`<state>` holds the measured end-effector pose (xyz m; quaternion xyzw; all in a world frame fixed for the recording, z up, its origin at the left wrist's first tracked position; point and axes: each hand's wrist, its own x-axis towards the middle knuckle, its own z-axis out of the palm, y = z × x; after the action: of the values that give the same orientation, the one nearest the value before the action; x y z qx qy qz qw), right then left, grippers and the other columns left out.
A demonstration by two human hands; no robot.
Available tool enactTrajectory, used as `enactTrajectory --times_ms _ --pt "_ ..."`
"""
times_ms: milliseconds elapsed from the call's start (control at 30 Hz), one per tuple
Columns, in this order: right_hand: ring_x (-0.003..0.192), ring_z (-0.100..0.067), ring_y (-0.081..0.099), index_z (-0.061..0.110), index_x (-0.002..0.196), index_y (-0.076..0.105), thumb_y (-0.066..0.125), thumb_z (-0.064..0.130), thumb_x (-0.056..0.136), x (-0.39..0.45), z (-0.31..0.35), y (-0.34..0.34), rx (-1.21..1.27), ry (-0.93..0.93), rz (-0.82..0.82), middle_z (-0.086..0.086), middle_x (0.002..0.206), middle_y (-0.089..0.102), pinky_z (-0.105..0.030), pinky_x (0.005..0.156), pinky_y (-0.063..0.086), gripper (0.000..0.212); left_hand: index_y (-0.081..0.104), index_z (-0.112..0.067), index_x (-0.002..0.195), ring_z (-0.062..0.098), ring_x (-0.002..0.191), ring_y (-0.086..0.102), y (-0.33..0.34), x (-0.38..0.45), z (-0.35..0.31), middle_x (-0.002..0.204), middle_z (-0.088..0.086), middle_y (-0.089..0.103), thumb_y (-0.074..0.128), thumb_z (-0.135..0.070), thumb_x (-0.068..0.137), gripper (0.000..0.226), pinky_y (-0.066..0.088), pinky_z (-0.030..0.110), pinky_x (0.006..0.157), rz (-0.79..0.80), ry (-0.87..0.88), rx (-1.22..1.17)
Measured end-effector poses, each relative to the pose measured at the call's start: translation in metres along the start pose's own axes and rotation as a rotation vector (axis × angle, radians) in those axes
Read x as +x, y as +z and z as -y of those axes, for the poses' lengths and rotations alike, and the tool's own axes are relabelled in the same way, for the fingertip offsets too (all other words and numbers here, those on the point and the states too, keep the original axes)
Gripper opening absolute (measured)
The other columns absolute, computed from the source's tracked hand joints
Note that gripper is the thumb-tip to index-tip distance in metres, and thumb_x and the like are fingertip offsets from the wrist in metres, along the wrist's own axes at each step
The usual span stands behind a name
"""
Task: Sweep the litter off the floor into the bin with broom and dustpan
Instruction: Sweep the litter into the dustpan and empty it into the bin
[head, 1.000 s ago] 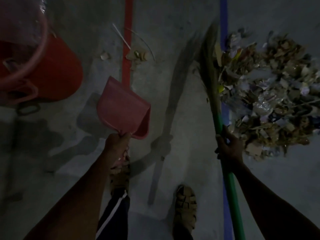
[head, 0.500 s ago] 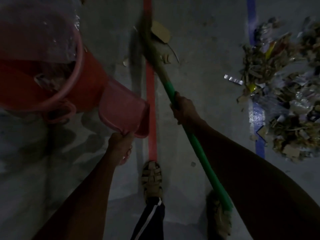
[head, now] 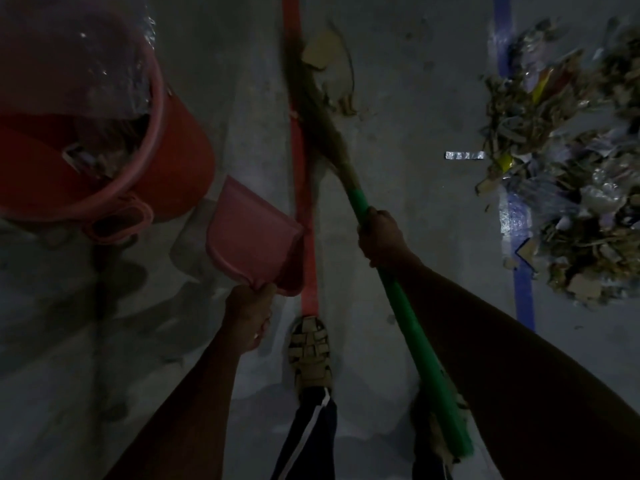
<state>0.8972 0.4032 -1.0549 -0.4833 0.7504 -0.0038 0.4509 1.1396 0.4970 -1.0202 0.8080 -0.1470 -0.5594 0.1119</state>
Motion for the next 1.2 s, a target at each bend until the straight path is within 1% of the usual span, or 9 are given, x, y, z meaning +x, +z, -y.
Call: enactTrajectory --times_ms 100,367,467,533,633,800,933,1033,1200 --pt "0.084 -0.036 0.064 0.007 0.126 0.046 0.042 0.023 0.103 -0.012 -0.042 -0.022 0.104 0.15 -0.054 -0.016 0.122 0.053 -0.042 0.053 0.058 0.029 0.055 -0.009 0.068 0.016 0.036 0.041 0.004 -0.002 0.0 0.047 0.004 0.05 0.069 -0.043 0.092 0.043 0.03 0.019 0.043 0.0 0.021 0.001" --pt "0.073 -0.03 0.06 0.005 0.122 0.046 0.05 0.022 0.101 -0.051 -0.144 -0.081 0.063 0.315 -0.32 -0.013 0.121 0.044 -0.028 0.036 0.049 0.027 0.053 -0.009 0.069 0.016 0.036 0.041 0.028 -0.013 -0.007 0.048 0.003 0.051 0.067 -0.04 0.094 0.041 0.028 0.017 0.041 0.001 0.088 0.063" --pt "0.086 -0.04 0.061 0.002 0.119 0.044 0.05 0.021 0.101 -0.073 -0.164 -0.087 0.025 0.265 -0.396 -0.019 0.126 0.043 -0.047 0.061 0.057 0.027 0.054 -0.009 0.073 0.015 0.036 0.04 0.044 -0.017 -0.008 0.047 0.002 0.05 0.067 -0.04 0.094 0.039 0.029 0.018 0.043 0.009 0.102 0.072" --pt "0.084 -0.033 0.054 -0.003 0.122 0.043 0.049 0.016 0.101 -0.091 -0.176 -0.084 -0.041 0.154 -0.448 -0.023 0.131 0.043 -0.039 0.067 0.045 0.029 0.054 -0.009 0.072 0.013 0.033 0.039 0.058 -0.025 -0.007 0.044 0.001 0.049 0.066 -0.039 0.095 0.04 0.029 0.019 0.044 0.031 0.103 0.079" --pt "0.08 -0.022 0.042 -0.005 0.132 0.039 0.049 0.014 0.1 -0.114 -0.188 -0.077 -0.057 0.033 -0.445 -0.023 0.14 0.039 -0.032 0.066 0.035 0.038 0.056 -0.008 0.07 0.013 0.032 0.04 0.078 -0.034 -0.002 0.045 0.002 0.051 0.069 -0.044 0.093 0.045 0.031 0.018 0.045 0.067 0.106 0.104" --pt "0.107 -0.034 0.055 0.004 0.149 0.032 0.052 0.018 0.1 -0.142 -0.229 -0.06 -0.012 -0.046 -0.262 -0.017 0.151 0.034 -0.045 0.083 0.052 0.055 0.057 -0.008 0.063 0.016 0.038 0.044 0.106 -0.052 0.006 0.047 0.004 0.055 0.071 -0.047 0.09 0.05 0.035 0.021 0.048 0.08 0.136 0.181" --pt "0.091 -0.028 0.06 0.012 0.144 0.039 0.051 0.021 0.101 -0.156 -0.273 -0.066 0.05 0.182 -0.122 -0.01 0.137 0.041 -0.043 0.066 0.059 0.046 0.062 -0.007 0.073 0.016 0.039 0.045 0.126 -0.063 0.017 0.056 0.008 0.057 0.074 -0.049 0.086 0.046 0.035 0.024 0.048 0.095 0.158 0.229" --pt "0.091 -0.03 0.059 0.01 0.14 0.04 0.05 0.02 0.1 -0.168 -0.303 -0.077 0.082 0.305 -0.21 -0.013 0.134 0.044 -0.047 0.071 0.058 0.042 0.062 -0.009 0.076 0.016 0.041 0.046 0.138 -0.071 0.028 0.064 0.011 0.058 0.073 -0.051 0.086 0.045 0.034 0.024 0.048 0.113 0.204 0.267" --pt "0.109 -0.042 0.054 0.003 0.152 0.025 0.05 0.018 0.101 -0.2 -0.35 -0.091 -0.051 0.171 -0.39 -0.018 0.155 0.028 -0.045 0.081 0.05 0.059 0.063 -0.004 0.084 0.017 0.038 0.046 0.164 -0.092 0.051 0.055 0.006 0.056 0.072 -0.051 0.088 0.047 0.036 0.021 0.041 0.106 0.23 0.331"
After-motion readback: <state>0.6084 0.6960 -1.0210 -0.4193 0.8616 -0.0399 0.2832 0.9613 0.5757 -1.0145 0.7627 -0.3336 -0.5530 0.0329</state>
